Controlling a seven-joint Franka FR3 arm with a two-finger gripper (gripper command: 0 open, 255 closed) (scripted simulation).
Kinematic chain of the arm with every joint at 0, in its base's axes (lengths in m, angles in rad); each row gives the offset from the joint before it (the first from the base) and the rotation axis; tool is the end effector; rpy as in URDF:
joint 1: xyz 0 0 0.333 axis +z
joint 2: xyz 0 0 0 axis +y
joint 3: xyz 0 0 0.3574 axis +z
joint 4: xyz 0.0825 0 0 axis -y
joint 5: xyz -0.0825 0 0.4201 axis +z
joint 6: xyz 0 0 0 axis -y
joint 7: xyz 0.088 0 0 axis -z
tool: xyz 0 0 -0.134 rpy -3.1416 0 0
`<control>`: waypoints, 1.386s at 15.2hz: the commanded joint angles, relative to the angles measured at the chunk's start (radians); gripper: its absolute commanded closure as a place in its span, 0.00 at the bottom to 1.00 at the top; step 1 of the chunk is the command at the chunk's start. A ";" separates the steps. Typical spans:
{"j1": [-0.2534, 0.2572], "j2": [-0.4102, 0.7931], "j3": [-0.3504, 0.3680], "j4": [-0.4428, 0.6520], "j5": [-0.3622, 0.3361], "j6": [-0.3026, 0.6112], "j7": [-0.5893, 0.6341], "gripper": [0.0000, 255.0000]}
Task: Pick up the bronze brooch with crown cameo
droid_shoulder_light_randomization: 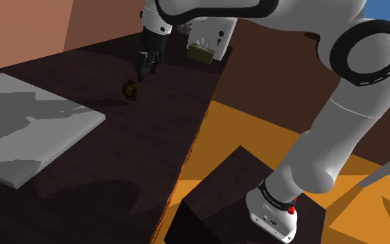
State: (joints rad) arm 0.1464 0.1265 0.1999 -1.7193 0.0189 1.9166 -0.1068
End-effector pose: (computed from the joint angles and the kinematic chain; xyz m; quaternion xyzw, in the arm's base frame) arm 0.6131 0.2172 0.5166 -0.9745 -0.2204 -0.0338 0.0257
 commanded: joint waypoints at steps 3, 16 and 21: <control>0.022 0.125 0.013 0.125 -0.018 -0.011 -0.009 0.00; 0.021 0.136 0.012 0.050 -0.020 0.074 -0.011 1.00; 0.021 0.137 0.012 0.052 -0.020 0.073 -0.010 1.00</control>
State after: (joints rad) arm 0.1675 0.2630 0.2119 -1.6678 -0.0010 1.9906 -0.1175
